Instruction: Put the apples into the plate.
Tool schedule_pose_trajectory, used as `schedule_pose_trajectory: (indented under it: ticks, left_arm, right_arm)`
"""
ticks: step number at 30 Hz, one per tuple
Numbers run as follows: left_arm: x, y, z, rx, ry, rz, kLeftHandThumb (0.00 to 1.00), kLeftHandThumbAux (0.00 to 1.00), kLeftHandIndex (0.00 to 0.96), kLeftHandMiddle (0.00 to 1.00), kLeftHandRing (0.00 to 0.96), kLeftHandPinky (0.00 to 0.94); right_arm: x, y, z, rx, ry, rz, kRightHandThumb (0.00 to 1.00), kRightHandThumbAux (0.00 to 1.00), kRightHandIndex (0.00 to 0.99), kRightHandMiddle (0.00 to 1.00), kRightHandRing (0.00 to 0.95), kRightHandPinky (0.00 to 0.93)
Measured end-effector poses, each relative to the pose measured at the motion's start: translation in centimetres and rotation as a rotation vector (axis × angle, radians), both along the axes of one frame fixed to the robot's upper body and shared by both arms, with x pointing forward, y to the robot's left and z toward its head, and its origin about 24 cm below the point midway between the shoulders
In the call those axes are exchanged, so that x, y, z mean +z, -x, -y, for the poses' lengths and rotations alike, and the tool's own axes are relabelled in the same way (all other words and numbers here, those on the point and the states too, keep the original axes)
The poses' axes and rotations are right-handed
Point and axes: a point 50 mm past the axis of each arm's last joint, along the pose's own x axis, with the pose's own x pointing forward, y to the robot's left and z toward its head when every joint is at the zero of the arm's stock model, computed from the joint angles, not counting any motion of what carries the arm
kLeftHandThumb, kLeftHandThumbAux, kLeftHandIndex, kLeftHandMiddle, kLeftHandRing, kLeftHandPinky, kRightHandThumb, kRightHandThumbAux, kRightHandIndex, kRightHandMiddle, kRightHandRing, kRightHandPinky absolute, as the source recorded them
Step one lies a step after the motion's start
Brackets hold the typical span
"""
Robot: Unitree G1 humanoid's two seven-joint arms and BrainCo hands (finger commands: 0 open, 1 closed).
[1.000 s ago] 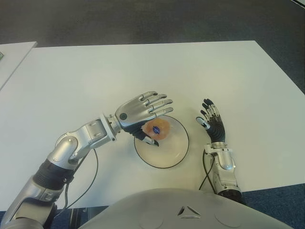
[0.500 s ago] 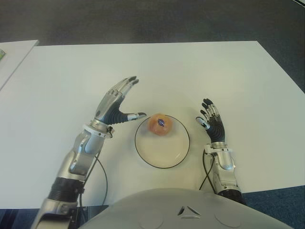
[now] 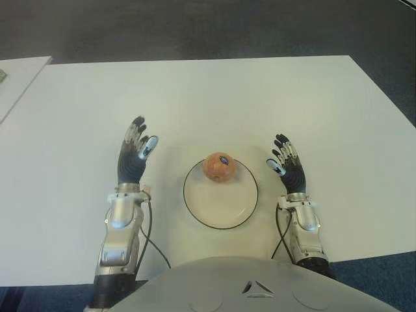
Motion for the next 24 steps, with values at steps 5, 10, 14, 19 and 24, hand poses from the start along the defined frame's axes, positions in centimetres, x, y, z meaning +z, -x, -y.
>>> schedule_pose_trajectory:
  ticks: [5, 10, 14, 19, 24]
  left_arm:
    - [-1.8, 1.5, -0.6, 0.042, 0.022, -0.096, 0.012, 0.394, 0.042, 0.0, 0.0, 0.032]
    - [-2.9, 2.8, -0.8, 0.067, 0.018, -0.15, 0.002, 0.409, 0.032, 0.0, 0.0, 0.027]
    - [-4.0, 3.5, -0.7, 0.075, 0.009, -0.181, 0.0, 0.429, 0.022, 0.0, 0.0, 0.02]
    - [-5.1, 3.8, -0.5, 0.07, -0.003, -0.195, 0.0, 0.443, 0.005, 0.0, 0.0, 0.011]
    - [-5.4, 4.0, 0.0, 0.054, -0.017, -0.192, 0.0, 0.456, 0.0, 0.0, 0.0, 0.02]
  right_arm:
    - [-0.1, 0.0, 0.1, -0.002, -0.001, -0.003, 0.114, 0.55, 0.0, 0.0, 0.0, 0.0]
    - [-0.1, 0.0, 0.0, -0.001, -0.001, -0.003, 0.113, 0.551, 0.0, 0.0, 0.0, 0.0]
    - [-0.1, 0.0, 0.0, -0.001, 0.0, -0.003, 0.113, 0.55, 0.0, 0.0, 0.0, 0.0]
    - [-0.1, 0.0, 0.0, 0.0, 0.001, -0.003, 0.112, 0.548, 0.0, 0.0, 0.0, 0.0]
    - [-0.1, 0.0, 0.0, -0.003, 0.002, -0.006, 0.113, 0.551, 0.0, 0.0, 0.0, 0.0]
